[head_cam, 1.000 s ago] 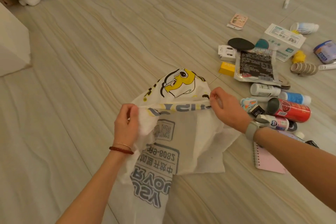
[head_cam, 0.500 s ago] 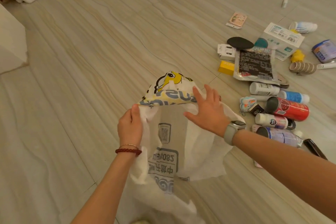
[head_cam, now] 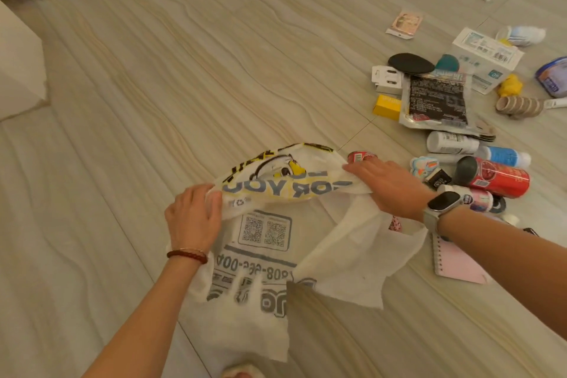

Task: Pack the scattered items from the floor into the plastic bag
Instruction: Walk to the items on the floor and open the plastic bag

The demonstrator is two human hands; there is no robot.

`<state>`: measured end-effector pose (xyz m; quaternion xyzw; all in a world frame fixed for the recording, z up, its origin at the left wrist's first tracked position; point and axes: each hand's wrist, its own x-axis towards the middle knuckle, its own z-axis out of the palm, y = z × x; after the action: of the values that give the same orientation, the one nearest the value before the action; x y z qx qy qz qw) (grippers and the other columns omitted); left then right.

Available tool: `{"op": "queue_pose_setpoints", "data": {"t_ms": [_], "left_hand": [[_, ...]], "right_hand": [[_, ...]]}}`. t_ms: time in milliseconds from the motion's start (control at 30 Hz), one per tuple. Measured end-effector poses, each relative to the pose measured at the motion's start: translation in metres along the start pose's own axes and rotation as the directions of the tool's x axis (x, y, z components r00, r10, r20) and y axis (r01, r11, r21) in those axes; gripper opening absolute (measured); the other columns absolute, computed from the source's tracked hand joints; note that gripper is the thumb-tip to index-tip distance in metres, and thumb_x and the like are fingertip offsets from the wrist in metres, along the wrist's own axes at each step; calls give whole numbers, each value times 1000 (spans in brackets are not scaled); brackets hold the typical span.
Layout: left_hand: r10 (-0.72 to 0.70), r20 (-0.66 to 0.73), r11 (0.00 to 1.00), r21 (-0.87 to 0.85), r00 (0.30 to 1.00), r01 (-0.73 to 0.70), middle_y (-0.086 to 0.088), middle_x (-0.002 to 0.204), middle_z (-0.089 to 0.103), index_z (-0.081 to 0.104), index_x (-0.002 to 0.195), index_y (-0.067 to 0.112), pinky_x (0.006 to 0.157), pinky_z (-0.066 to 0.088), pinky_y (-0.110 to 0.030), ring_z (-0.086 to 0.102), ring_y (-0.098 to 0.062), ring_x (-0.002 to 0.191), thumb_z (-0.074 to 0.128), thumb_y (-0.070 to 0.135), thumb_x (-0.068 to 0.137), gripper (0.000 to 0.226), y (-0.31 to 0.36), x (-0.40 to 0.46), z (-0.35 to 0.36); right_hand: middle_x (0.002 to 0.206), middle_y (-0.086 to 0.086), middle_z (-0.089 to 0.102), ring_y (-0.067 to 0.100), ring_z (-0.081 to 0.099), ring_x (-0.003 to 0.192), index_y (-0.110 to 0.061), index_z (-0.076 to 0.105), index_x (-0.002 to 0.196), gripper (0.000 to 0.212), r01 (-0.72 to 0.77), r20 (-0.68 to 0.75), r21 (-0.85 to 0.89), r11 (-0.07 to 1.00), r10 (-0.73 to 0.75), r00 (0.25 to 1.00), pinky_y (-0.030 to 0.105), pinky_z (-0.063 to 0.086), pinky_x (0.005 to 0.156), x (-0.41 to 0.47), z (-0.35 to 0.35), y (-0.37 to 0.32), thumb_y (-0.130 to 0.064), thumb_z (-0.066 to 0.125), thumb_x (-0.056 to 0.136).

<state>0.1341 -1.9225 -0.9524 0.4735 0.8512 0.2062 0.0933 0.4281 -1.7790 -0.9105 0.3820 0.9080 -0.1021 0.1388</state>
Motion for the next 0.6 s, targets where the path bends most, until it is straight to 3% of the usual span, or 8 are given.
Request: {"op": "queue_pose_setpoints", "data": {"t_ms": [100,167,233,300,333,400,533,600], "left_hand": [[266,-87,962,88,960,-258,-12,132,50,46,125,20,102,27,-54,38,-32,123,36,47,80,54,21,-6,-1],[475,41,854,219,879,-472,-10,139,43,37,132,29,105,22,-56,32,-30,129,43,56,78,61,28,-11,11],[499,179,801,278,848,-530,-10,138,47,36,133,30,98,37,-53,45,-31,123,53,56,76,65,30,-2,25],[480,181,825,238,858,-512,-10,110,67,52,120,21,70,52,-37,66,-27,91,55,44,80,46,33,13,34],[492,169,820,239,854,-520,-7,84,72,62,105,18,54,49,-27,67,-23,68,52,40,82,34,35,19,34],[464,129,848,219,876,-482,-2,45,61,65,75,14,37,31,-17,54,-19,36,49,34,81,27,40,24,31],[278,-3,959,-54,960,-278,-13,41,54,57,77,4,38,24,-18,46,-27,32,32,34,86,40,44,12,23],[165,-44,981,-100,985,-168,-18,46,54,56,79,3,41,21,-21,46,-29,38,29,36,87,44,40,10,19]], "right_hand": [[121,12,57,34,57,105,-20,42,128,65,-12,-222,-87,996,-8,975,44,48,79,-1,8,-20,-21,73,70],[107,14,62,35,61,88,-19,53,113,57,-74,-333,-138,988,24,942,40,49,66,2,12,-30,-18,78,61],[98,13,64,33,61,78,-18,60,102,48,-107,-356,-214,971,24,934,35,46,60,7,13,-33,-9,77,57],[88,11,65,30,59,70,-16,65,92,42,-134,-361,-245,960,38,932,30,43,54,13,11,-28,-4,77,54],[85,10,65,29,58,67,-15,66,90,40,-153,-368,-226,962,61,928,30,42,51,15,8,-26,-3,78,54],[91,13,65,32,58,71,-15,64,99,45,-152,-402,-157,976,78,912,32,45,51,14,7,-26,-5,78,58],[124,18,56,39,57,103,-22,41,131,68,-35,-376,-66,997,8,927,46,53,73,9,18,-36,-27,73,72],[132,17,53,37,56,112,-24,36,134,83,34,-271,-158,987,-77,960,46,53,79,7,31,-35,-17,78,62]]}}
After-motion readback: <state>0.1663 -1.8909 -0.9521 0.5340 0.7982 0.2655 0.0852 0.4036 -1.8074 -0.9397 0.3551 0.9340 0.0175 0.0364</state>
